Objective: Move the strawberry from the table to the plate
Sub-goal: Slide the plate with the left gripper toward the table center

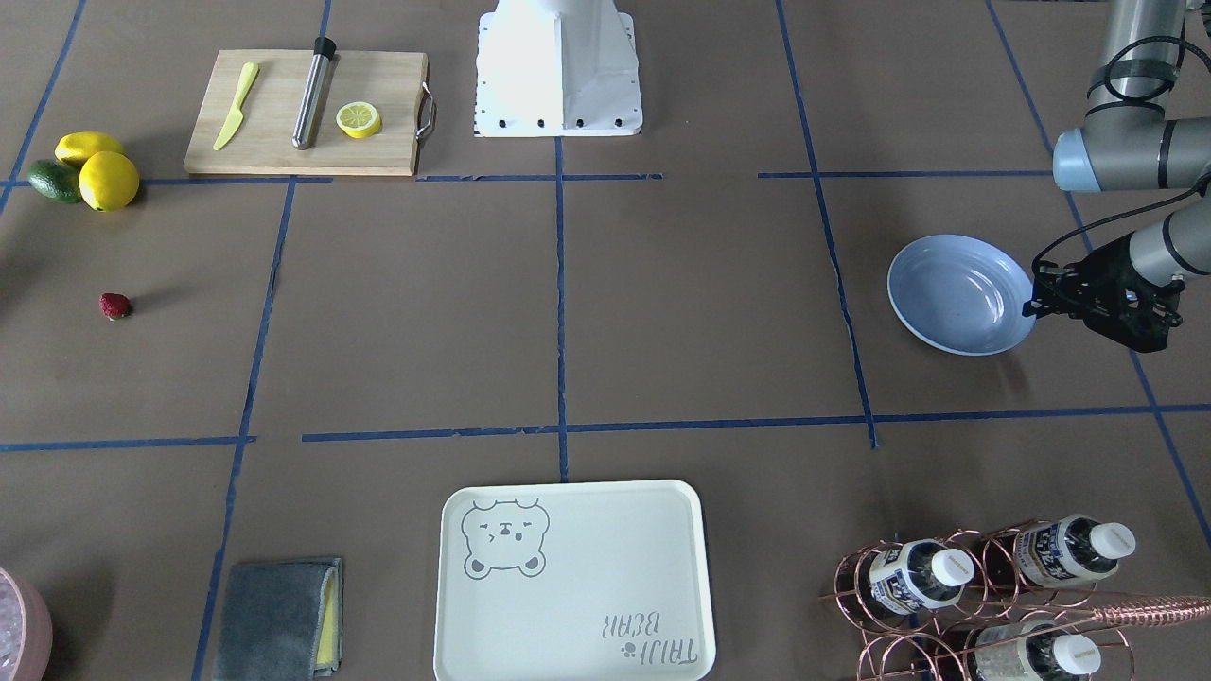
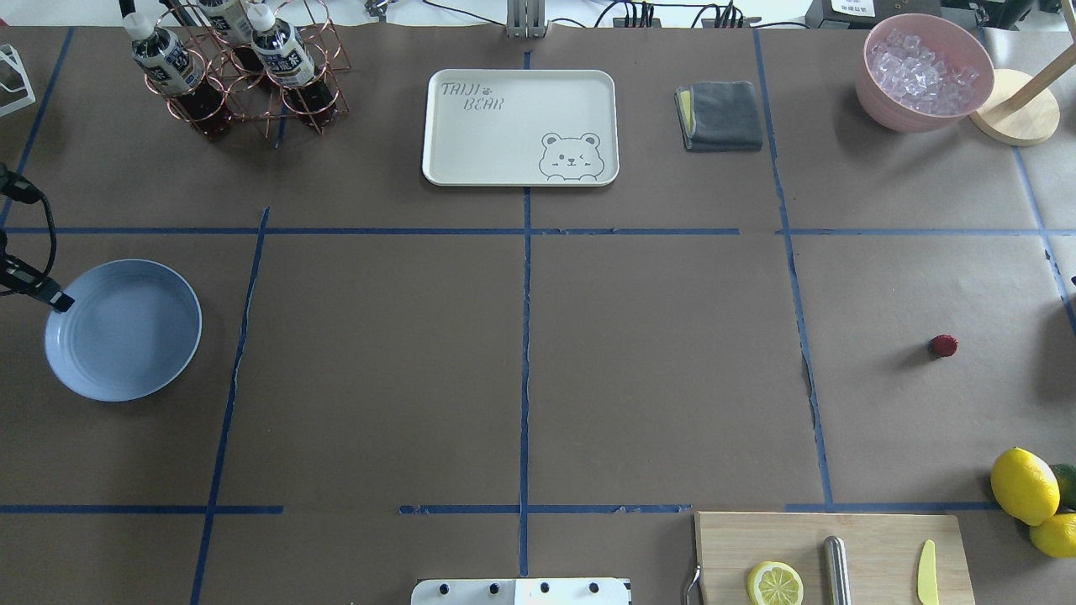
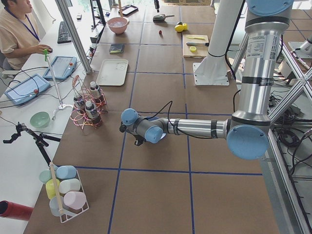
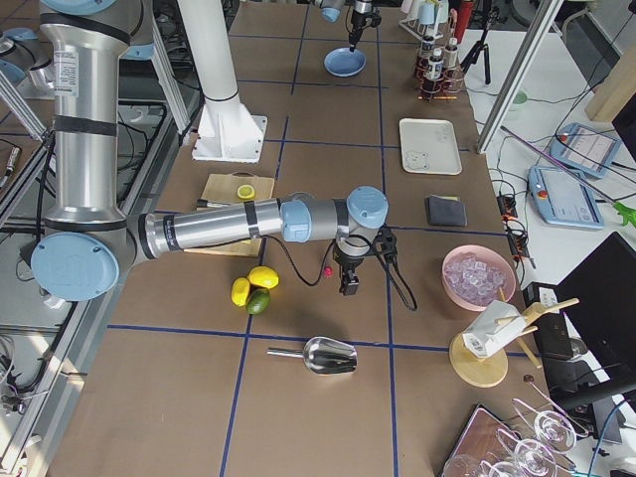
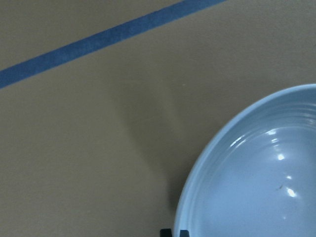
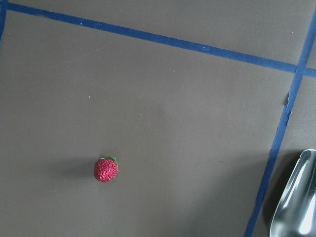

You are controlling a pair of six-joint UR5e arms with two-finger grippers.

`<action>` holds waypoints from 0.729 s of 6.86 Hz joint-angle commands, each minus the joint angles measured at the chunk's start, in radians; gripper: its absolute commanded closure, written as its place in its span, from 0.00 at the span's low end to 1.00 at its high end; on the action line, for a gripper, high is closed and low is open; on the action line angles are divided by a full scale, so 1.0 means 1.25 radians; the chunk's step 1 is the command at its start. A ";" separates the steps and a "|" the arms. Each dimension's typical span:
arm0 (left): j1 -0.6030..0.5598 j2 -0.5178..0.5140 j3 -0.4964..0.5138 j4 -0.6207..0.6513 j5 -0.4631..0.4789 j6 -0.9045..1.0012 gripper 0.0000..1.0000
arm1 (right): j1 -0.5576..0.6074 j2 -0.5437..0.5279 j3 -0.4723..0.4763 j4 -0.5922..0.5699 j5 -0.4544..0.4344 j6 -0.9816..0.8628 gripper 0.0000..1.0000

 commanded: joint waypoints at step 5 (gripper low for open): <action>0.320 -0.291 -0.104 -0.100 0.065 -0.731 1.00 | -0.002 0.002 0.006 0.000 0.005 0.002 0.00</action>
